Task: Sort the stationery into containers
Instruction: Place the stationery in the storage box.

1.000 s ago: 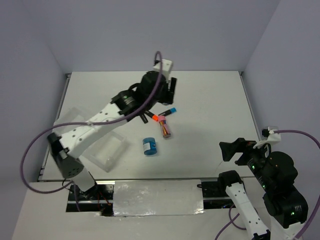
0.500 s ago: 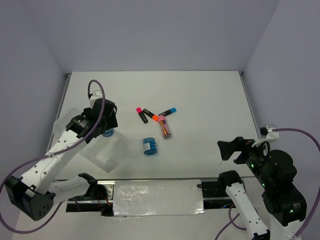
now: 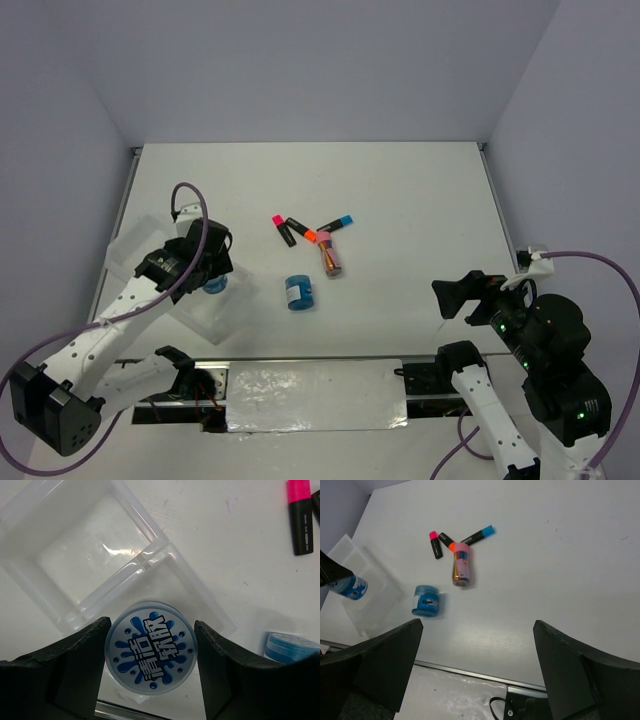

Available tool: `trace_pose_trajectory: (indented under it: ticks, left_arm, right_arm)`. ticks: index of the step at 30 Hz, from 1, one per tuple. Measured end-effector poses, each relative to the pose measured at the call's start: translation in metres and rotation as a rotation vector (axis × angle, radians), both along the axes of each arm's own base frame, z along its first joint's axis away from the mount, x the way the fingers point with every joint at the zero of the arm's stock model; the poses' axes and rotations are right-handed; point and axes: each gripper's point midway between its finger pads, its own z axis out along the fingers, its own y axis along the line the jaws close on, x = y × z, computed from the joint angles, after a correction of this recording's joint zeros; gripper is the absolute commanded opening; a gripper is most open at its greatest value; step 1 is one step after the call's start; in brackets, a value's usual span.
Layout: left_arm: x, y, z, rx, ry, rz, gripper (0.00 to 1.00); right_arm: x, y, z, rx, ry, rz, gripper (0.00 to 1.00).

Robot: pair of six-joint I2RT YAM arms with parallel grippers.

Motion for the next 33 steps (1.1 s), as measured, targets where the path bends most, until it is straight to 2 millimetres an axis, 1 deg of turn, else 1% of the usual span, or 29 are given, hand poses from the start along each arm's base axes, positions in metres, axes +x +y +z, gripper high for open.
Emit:
trace_pose_trajectory:
  ticks: [10, 14, 21, 24, 25, 27, 28, 30, 31, 33]
  left_arm:
    - [0.005, -0.002, -0.022, -0.010, -0.008, 0.003, 0.00]
    - [0.007, -0.003, -0.028, -0.015, -0.016, 0.007, 0.05]
    - [0.012, -0.006, -0.034, -0.036, -0.040, 0.021, 0.09]
    - [0.013, -0.006, -0.040, -0.036, -0.039, 0.022, 0.16]
    - [0.013, -0.006, -0.041, -0.035, -0.036, 0.022, 0.25]
    - [0.013, -0.006, -0.044, -0.031, -0.029, 0.023, 0.34]
    - [0.013, -0.006, -0.045, -0.030, -0.026, 0.023, 0.43]
    - [0.014, -0.007, -0.045, -0.030, -0.026, 0.023, 0.52]
    - [0.014, -0.007, -0.045, -0.030, -0.026, 0.023, 0.58]
    - [0.014, -0.007, -0.045, -0.031, -0.028, 0.023, 0.63]
  right_arm:
    - [0.002, 0.004, -0.001, 0.006, 0.002, 0.017, 1.00]
    - [0.003, 0.005, -0.002, 0.007, 0.007, 0.022, 1.00]
    - [0.006, 0.008, -0.007, 0.015, 0.023, 0.032, 1.00]
    - [0.007, 0.009, -0.009, 0.017, 0.029, 0.036, 1.00]
    - [0.008, 0.010, -0.010, 0.019, 0.033, 0.039, 1.00]
    - [0.009, 0.011, -0.012, 0.023, 0.040, 0.044, 1.00]
    - [0.010, 0.012, -0.013, 0.025, 0.042, 0.048, 1.00]
    - [0.010, 0.014, -0.015, 0.029, 0.048, 0.055, 1.00]
    - [0.011, 0.015, -0.015, 0.030, 0.048, 0.059, 1.00]
    - [0.012, 0.016, -0.016, 0.032, 0.051, 0.065, 1.00]
